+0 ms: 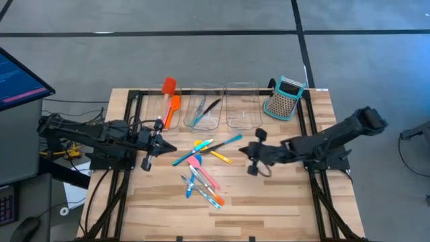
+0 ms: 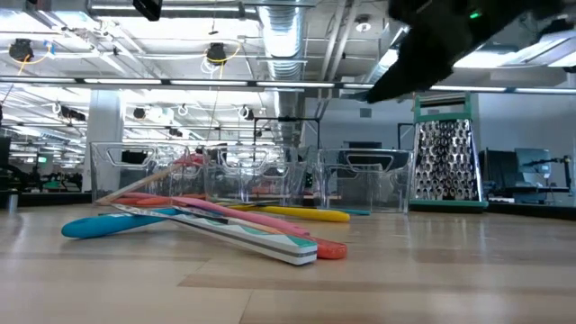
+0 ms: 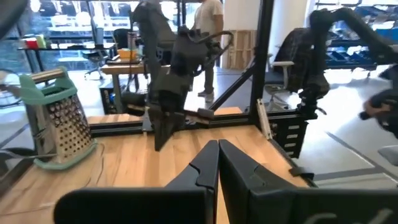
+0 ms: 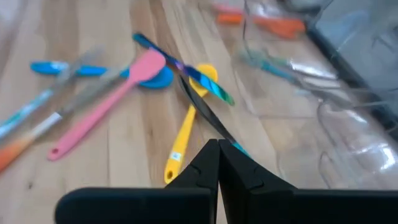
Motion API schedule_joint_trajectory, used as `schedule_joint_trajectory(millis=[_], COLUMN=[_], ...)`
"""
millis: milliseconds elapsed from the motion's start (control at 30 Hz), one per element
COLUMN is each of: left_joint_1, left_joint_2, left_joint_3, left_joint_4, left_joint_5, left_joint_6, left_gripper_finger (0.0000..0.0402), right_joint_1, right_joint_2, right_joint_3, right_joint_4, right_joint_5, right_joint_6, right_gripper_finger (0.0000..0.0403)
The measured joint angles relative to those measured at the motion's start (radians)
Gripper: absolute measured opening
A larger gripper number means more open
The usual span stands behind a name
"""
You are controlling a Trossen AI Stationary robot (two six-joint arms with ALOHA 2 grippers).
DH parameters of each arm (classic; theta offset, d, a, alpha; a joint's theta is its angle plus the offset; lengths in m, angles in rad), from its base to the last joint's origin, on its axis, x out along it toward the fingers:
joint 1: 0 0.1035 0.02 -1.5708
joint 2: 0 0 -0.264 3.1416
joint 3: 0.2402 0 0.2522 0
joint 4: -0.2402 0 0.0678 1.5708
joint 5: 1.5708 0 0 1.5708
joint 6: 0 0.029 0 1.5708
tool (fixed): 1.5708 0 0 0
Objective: Pick & Place Kitchen Items
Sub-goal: Put the blue knife into the middle transparent bin
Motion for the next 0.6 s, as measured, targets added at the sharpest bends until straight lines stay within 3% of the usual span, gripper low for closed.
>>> schedule_joint_trajectory(millis=[200, 367, 600], left_joint_1=[0.004, 0.004, 0.004], left_joint_2=[0.002, 0.002, 0.002], left_joint_3=[0.0, 0.0, 0.0], left_joint_4=[-0.067, -0.124, -0.142], left_joint_5=[-0.063, -0.14, -0.15], left_joint_6=[0.0, 0.0, -0.004], left_gripper_finger=[0.0001, 0.0001, 0.0001], right_joint_1=[-0.065, -0.088, -0.114], right_joint_2=[0.195, 0.344, 0.52], right_joint_3=[0.135, 0.248, 0.403], right_joint_4=[-0.019, -0.066, -0.175], right_joint_5=[-0.114, -0.119, -0.12], right_joint_6=[-0.065, -0.138, -0.241], right_gripper_finger=[0.0, 0.0, 0.0007])
